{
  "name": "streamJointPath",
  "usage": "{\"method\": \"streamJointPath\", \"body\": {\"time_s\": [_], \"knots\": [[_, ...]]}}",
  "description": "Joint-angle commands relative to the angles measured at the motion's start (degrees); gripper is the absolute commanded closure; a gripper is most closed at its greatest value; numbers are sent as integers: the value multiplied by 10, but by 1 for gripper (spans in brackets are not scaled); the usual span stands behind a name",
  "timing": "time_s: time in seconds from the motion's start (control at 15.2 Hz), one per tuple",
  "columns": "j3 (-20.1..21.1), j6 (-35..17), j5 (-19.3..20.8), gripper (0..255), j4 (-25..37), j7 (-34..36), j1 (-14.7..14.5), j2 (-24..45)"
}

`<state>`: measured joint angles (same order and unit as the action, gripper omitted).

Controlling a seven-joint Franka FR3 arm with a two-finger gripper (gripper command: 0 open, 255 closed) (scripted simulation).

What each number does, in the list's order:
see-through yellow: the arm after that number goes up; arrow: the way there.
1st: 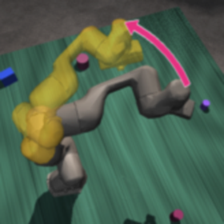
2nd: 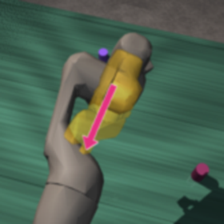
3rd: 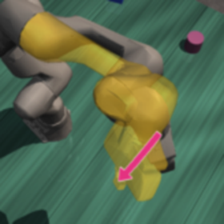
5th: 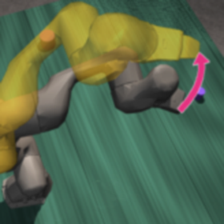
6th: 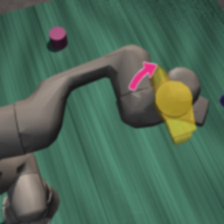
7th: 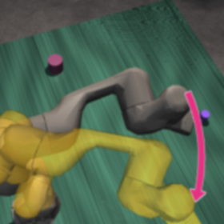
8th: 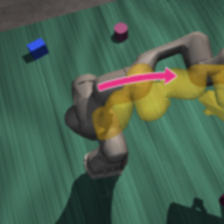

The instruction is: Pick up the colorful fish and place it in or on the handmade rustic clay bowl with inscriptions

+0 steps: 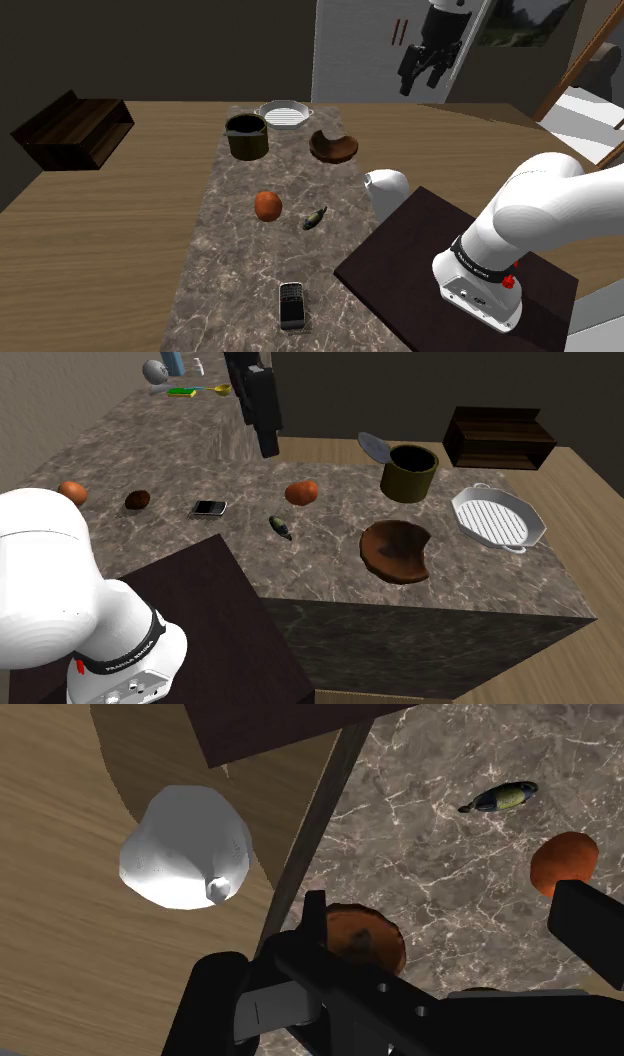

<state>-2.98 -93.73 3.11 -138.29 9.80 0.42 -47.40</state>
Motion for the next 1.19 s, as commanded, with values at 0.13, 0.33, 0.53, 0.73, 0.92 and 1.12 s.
{"method": "streamJointPath", "body": {"time_s": [0.13, 0.33, 0.53, 0.73, 0.92, 1.12], "knots": [[24, -29, -12, 0, -41, 47, 5, -13], [62, -76, -32, 0, -95, 118, 10, -24], [103, -125, -56, 0, -141, 191, 12, -23], [148, -180, -80, 0, -178, 264, 14, -6], [195, -240, -104, 0, -204, 340, 16, 26], [246, -304, -123, 0, -218, 417, 24, 75]]}}
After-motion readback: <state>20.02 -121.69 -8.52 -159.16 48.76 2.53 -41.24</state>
